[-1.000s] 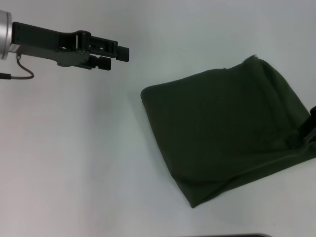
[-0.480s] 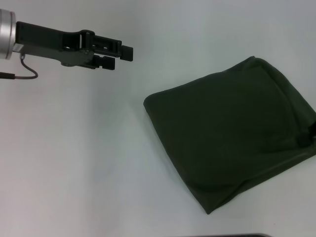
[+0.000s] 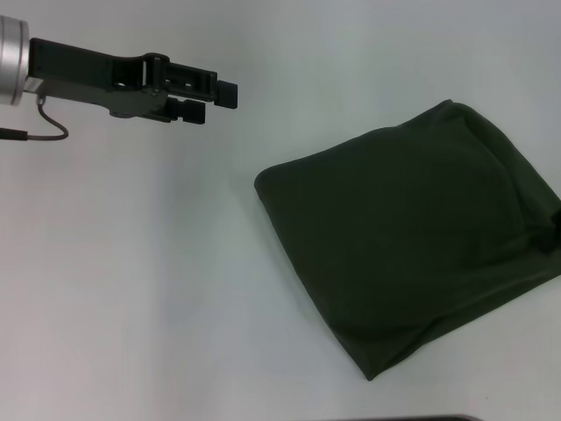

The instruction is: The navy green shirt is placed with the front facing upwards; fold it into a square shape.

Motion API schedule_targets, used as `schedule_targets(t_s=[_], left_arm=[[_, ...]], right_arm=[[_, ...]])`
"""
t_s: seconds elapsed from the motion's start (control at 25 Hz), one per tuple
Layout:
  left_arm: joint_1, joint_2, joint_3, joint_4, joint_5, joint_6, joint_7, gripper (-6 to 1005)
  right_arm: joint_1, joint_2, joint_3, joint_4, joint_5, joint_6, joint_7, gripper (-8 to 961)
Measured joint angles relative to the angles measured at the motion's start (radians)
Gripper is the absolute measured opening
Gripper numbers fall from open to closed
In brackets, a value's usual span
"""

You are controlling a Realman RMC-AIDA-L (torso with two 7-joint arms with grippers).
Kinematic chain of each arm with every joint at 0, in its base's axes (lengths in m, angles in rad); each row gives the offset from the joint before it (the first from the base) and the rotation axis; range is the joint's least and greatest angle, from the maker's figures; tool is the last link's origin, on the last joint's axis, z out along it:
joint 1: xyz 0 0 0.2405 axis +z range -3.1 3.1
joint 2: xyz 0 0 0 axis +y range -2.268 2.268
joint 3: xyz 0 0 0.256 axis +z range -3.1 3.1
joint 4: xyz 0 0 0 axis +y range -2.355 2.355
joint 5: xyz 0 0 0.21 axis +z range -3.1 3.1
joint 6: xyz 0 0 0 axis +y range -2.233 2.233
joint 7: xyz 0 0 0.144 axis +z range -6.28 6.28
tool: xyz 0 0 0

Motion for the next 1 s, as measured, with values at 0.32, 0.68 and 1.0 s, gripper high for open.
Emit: schedule_targets(t_s=[0.32, 0.68, 1.0], left_arm=[[-0.004, 0.001, 0.001, 0.000, 0.000, -0.001, 0.001, 707], [-0.006, -0.001, 0.001, 0.000, 0.000, -0.005, -0.006, 707], [-0.007, -0.002, 0.001, 0.002, 0.000, -0.013, -0.007, 708]], right_arm=[[0.031, -0.009, 0.100, -0.087, -0.073, 0.018, -0.028, 376], [0.055, 0.006, 0.124, -0.055, -0.075, 0.119, -0.155, 522], [0.057, 0.011, 0.150, 0.034, -0.059, 0.164, -0.191, 675]])
